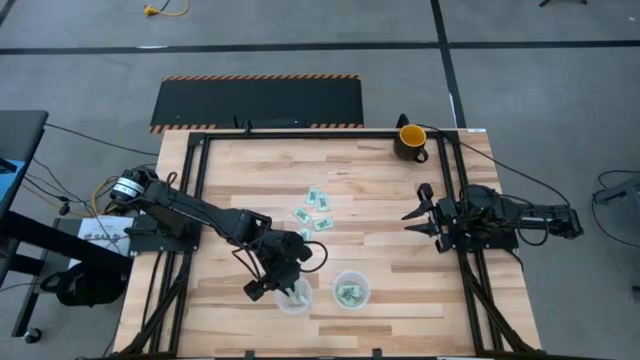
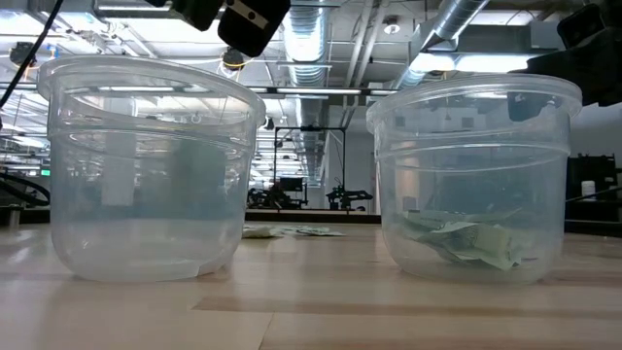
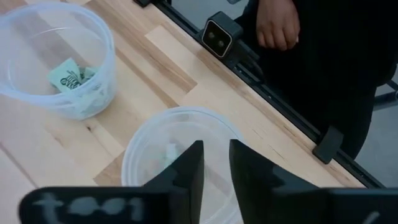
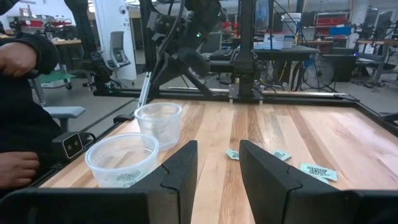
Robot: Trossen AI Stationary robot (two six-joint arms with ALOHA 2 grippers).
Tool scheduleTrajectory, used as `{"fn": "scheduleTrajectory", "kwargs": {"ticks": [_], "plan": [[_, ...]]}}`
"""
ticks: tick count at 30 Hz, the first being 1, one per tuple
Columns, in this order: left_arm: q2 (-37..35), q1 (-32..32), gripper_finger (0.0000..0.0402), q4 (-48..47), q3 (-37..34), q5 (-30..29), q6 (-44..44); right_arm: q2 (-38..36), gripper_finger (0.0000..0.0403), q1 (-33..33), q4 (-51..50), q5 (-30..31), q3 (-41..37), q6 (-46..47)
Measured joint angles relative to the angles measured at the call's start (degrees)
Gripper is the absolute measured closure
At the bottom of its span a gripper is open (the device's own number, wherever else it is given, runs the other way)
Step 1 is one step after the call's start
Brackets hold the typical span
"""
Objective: Pick and place Stevia / Truvia into bins
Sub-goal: Put the white stevia pack into the left transparent basket
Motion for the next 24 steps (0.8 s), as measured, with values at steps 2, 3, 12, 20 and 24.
{"fn": "scheduleTrajectory", "kwargs": {"ticks": [2, 3, 12, 20, 24], "plan": [[0.00, 0.00, 0.0329, 0.08, 0.00, -0.02, 0.00, -0.01, 0.0290, 0.00, 0.00, 0.00, 0.00, 0.00], [0.00, 0.00, 0.0327, 0.12, 0.00, -0.10, 0.00, -0.01, 0.0290, 0.02, 0.00, 0.00, 0.00, 0.00], [-0.04, 0.58, 0.0324, -3.16, 2.26, -5.57, 1.01, 0.01, 0.0290, 0.02, 0.00, 0.00, 0.00, -0.01], [-0.15, 4.35, 0.0324, -14.76, 9.52, -18.61, 8.33, -0.01, 0.0290, 0.02, 0.00, 0.00, 0.00, 0.00], [-0.22, 8.57, 0.0324, -17.67, 11.04, -22.24, 11.79, -0.01, 0.0290, 0.00, 0.00, 0.00, 0.00, 0.00]]}}
